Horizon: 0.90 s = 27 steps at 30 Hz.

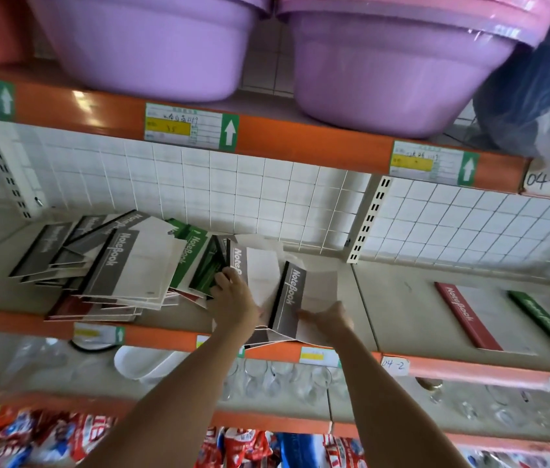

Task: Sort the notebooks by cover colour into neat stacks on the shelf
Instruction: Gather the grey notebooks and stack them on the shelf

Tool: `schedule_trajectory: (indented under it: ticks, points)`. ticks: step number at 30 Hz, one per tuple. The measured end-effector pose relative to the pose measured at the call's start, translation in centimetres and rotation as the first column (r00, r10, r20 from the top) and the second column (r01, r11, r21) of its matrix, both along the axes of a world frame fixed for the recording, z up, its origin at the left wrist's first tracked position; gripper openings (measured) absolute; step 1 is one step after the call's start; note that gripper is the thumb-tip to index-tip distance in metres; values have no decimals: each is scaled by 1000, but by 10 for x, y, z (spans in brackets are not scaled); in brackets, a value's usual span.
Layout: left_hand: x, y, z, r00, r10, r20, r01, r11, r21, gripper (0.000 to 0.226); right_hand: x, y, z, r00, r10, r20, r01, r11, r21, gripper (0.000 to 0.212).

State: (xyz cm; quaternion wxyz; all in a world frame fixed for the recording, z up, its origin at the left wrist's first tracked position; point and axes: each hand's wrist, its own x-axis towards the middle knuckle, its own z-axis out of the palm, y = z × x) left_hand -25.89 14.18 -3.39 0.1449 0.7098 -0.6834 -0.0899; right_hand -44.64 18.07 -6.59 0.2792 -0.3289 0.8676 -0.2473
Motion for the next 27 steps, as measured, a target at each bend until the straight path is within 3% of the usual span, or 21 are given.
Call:
schedule_trajectory:
  ticks: [2, 6, 10, 15, 19, 24, 27]
  points:
    - [-3, 5, 0, 999, -52, 15, 53, 997, -47, 77, 15, 17, 16, 998, -54, -36, 52, 998, -41, 89]
    - [-12, 18, 6, 982, -185, 35, 188, 978, -89, 63, 24, 28, 16, 995, -45, -91, 38, 996, -75, 77]
    - [-13, 27, 5, 963, -253, 96, 264, 956, -129, 37, 10, 25, 11, 995, -38, 90, 49, 992, -119, 53]
    - [-13, 36, 0, 927, -341, 155, 353, 933, -64, 48, 20, 45, 14, 972, -133, 191, 183, 946, -269, 13]
    - [-10, 37, 0, 899, -437, -39, 438, 897, 63, 67, 30, 74, 23, 958, -161, 236, 237, 909, -342, 6]
    - [-8, 61, 24, 864, -416, -282, 444, 895, 40, 61, 14, 115, 26, 967, -156, 202, 219, 916, -337, 27]
    - [-18, 74, 37, 858, -382, -343, 423, 905, 50, 59, -2, 134, 33, 974, -179, 142, 220, 905, -364, 17]
